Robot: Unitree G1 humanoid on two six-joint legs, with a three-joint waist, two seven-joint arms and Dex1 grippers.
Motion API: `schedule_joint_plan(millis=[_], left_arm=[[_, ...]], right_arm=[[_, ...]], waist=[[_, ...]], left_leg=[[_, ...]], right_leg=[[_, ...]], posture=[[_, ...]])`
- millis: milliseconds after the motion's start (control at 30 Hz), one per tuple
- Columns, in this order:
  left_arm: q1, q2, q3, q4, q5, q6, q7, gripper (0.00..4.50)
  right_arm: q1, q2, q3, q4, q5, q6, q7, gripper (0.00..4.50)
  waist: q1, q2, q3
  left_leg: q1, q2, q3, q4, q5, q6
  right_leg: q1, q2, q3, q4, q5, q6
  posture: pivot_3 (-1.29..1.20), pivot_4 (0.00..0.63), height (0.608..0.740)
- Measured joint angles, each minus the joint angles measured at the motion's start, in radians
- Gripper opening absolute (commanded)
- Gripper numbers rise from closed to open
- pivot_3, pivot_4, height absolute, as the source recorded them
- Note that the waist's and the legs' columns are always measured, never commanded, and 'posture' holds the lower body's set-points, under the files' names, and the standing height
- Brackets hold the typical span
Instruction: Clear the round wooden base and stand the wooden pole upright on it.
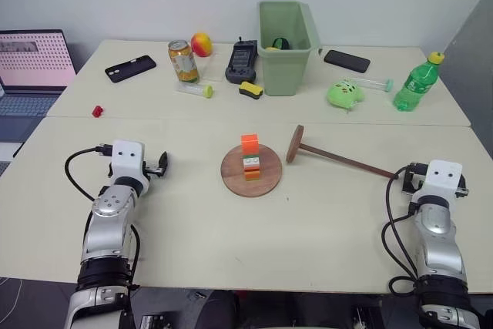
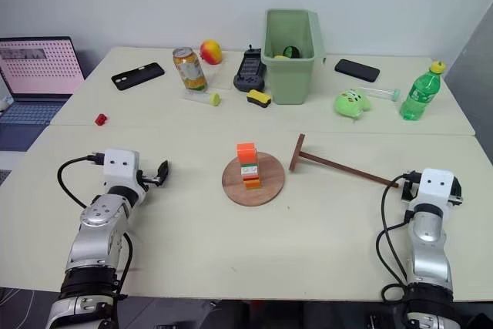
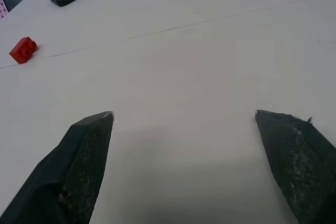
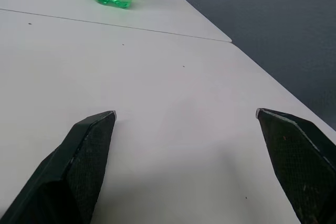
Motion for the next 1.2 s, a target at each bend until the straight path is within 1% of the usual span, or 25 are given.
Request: schedule_joint_plan(millis=[233,333,400,467,567,633,700,800,867,900,1067,1200], left_arm=[[0.000,-0.006,0.023,-0.002,-0.033,0.010,0.004,4.50],[0.003,0.001,0.033,-0.017,-0.067,0.031,-0.037,4.50],[0.002,0.029,0.041,-0.043,-0.106,0.069,-0.081,4.50],[-0.006,0.081,0.049,-0.059,-0.129,0.106,-0.123,4.50],[-0.042,0.184,0.052,-0.092,-0.162,0.151,-0.221,4.50],[-0.069,0.242,0.046,-0.137,-0.183,0.153,-0.300,4.50],[-0.091,0.290,0.022,-0.215,-0.217,0.173,-0.405,4.50],[-0.107,0.311,-0.027,-0.300,-0.263,0.231,-0.509,4.50],[-0.129,0.312,-0.071,-0.341,-0.307,0.286,-0.576,4.50],[-0.164,0.313,-0.110,-0.368,-0.338,0.328,-0.626,4.50],[-0.270,0.313,-0.184,-0.427,-0.417,0.427,-0.742,4.50],[-0.300,0.312,-0.262,-0.423,-0.413,0.420,-0.833,4.50]], right_arm=[[-0.002,0.000,0.000,0.000,0.000,0.002,-0.002,4.48],[-0.002,-0.006,0.000,-0.001,0.001,0.003,0.014,4.48],[-0.002,-0.036,-0.001,-0.004,0.009,0.003,0.043,4.48],[-0.002,-0.079,-0.014,-0.023,0.045,0.011,0.099,4.48],[-0.003,-0.166,-0.043,-0.109,0.188,0.067,0.294,4.48],[0.001,-0.231,-0.043,-0.204,0.319,0.130,0.462,4.48],[0.026,-0.338,-0.049,-0.342,0.526,0.276,0.671,4.48],[0.050,-0.421,-0.052,-0.475,0.719,0.435,0.818,4.48],[0.070,-0.458,-0.031,-0.553,0.817,0.528,0.874,4.48],[0.074,-0.468,-0.002,-0.611,0.875,0.578,0.903,4.48],[0.063,-0.446,0.082,-0.699,0.925,0.617,0.917,4.48],[0.056,-0.419,0.116,-0.749,0.942,0.628,0.894,4.48]], waist=[[0.000,0.000,0.000],[0.000,0.000,0.000],[0.000,0.000,0.000],[-0.001,0.000,0.000],[-0.001,0.000,0.001],[-0.001,0.001,0.001],[0.001,0.003,0.002],[0.002,0.002,0.002],[0.002,0.002,0.002],[0.002,0.002,0.002],[0.001,0.002,0.002],[0.000,0.002,0.002]], left_leg=[[0.000,0.000,0.000,0.000,0.000,0.000],[0.000,0.000,0.000,0.000,0.000,0.000],[0.000,0.000,0.000,0.000,0.000,0.000],[0.000,0.000,0.000,0.000,0.000,0.000],[0.000,0.000,0.000,0.000,0.000,0.000],[0.000,0.000,0.000,-0.001,0.000,0.001],[0.000,0.000,-0.001,-0.002,0.000,0.001],[0.000,0.000,-0.004,-0.002,0.000,0.001],[-0.001,0.000,-0.004,-0.001,0.000,0.001],[-0.002,0.000,-0.004,0.000,0.000,0.001],[-0.003,-0.001,-0.004,0.001,0.000,0.001],[-0.003,-0.001,-0.004,0.001,0.000,0.001]], right_leg=[[0.000,0.000,0.000,0.000,0.000,0.000],[0.000,0.000,0.000,0.000,0.000,0.000],[0.000,0.000,0.000,0.000,0.000,0.000],[0.000,0.001,0.000,0.000,0.000,0.000],[0.000,0.001,-0.001,0.000,0.000,0.000],[0.001,0.001,-0.001,-0.001,0.000,0.000],[0.002,0.002,-0.002,-0.003,0.000,0.000],[0.005,0.002,-0.002,-0.007,0.000,0.000],[0.005,0.002,-0.003,-0.007,0.000,0.000],[0.005,0.002,-0.003,-0.007,0.000,0.000],[0.005,0.004,-0.003,-0.007,0.000,0.000],[0.005,0.004,-0.003,-0.008,0.000,0.000]], posture=[[0.00,0.150,0.740],[0.00,0.150,0.740],[0.00,0.150,0.740],[0.00,0.150,0.740],[0.00,0.150,0.740],[0.00,0.150,0.740],[0.00,0.150,0.740],[0.00,0.150,0.740],[0.00,0.150,0.740],[0.00,0.150,0.740],[0.00,0.150,0.740],[0.00,0.150,0.740]])
